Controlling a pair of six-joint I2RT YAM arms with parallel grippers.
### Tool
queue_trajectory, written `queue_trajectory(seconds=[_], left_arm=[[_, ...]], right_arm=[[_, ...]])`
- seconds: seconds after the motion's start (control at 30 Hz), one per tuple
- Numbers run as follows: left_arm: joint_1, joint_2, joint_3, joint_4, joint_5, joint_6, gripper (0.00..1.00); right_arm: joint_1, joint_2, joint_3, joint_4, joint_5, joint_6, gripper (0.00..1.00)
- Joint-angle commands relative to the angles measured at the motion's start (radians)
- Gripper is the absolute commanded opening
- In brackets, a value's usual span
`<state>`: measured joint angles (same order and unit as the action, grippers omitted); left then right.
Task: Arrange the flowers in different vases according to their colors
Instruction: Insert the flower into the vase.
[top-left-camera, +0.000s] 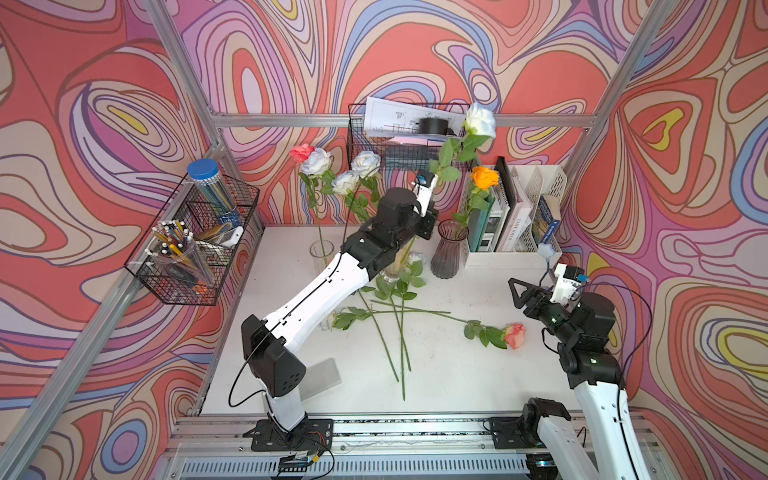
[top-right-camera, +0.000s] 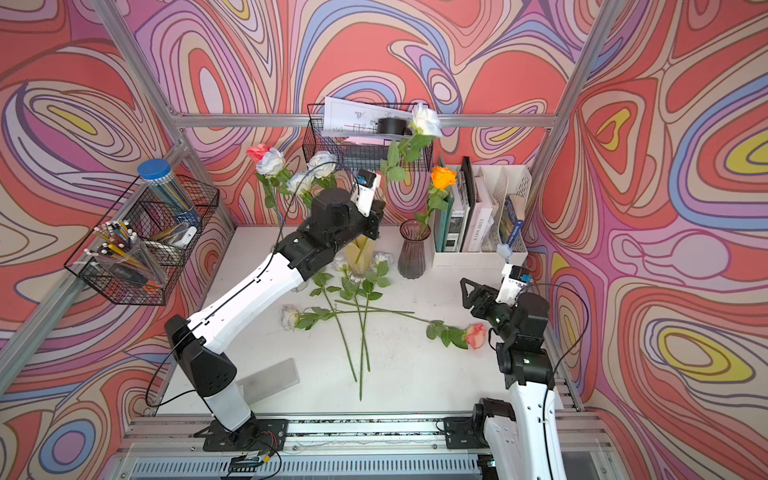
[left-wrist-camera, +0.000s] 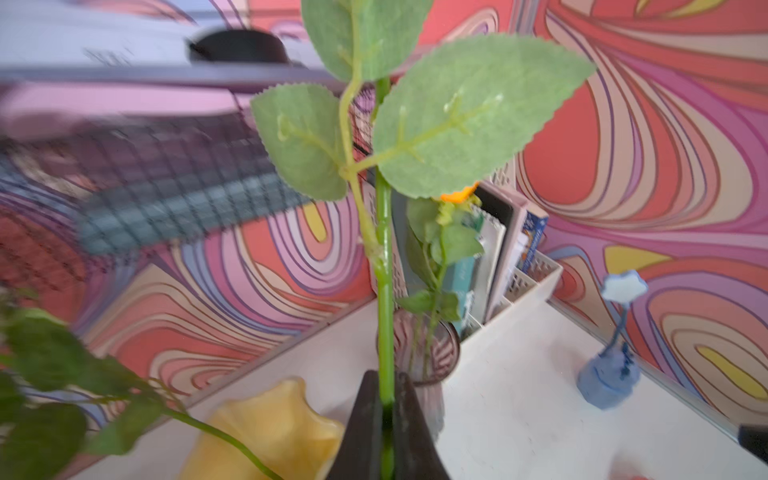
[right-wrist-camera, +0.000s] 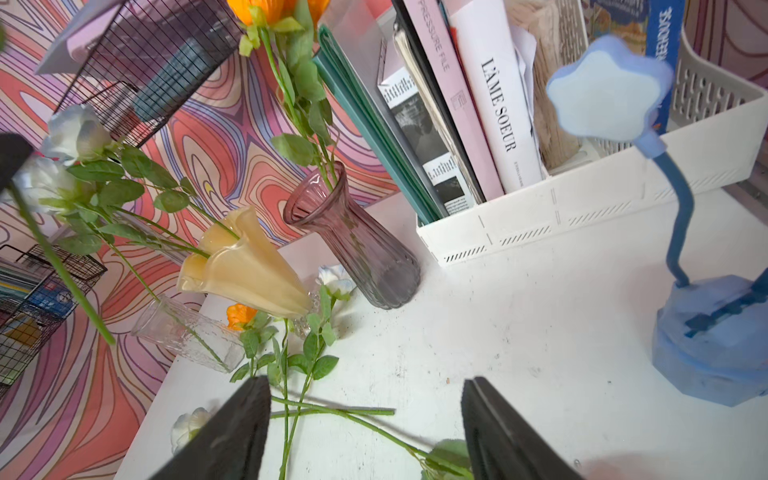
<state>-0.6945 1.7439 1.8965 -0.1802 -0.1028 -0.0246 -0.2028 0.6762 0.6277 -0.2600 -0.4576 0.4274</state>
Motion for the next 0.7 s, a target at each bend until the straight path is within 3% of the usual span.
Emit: queue_trajectory(seconds=[0.0,0.2,0.6,0.63,0.67], left_arm=[[0.046,-0.021,0.026,0.116,0.003,0.071,0.00],[0.096,0.029,-0.008,0.258,0.022,0.113,0.00],[0.125,0.142,-0.263,0.607,0.032,0.040,0.00],[0.133,0.143,-0.284,0.618,0.035,0.019,0.04],[0.136,0.145,-0.310,0.634,0.026,0.011,0.23]], right_arm=[[-0.006,0.028,-0.005,0.049,-0.031,-0.013,0.74],[-0.006,0.071,-0.014,0.085,-0.038,-0.015,0.74],[-0.006,0.069,-0.020,0.100,-0.063,-0.027,0.74],[-0.006,0.068,-0.021,0.101,-0.064,-0.027,0.74],[-0.005,0.067,-0.023,0.100,-0.069,-0.029,0.74]])
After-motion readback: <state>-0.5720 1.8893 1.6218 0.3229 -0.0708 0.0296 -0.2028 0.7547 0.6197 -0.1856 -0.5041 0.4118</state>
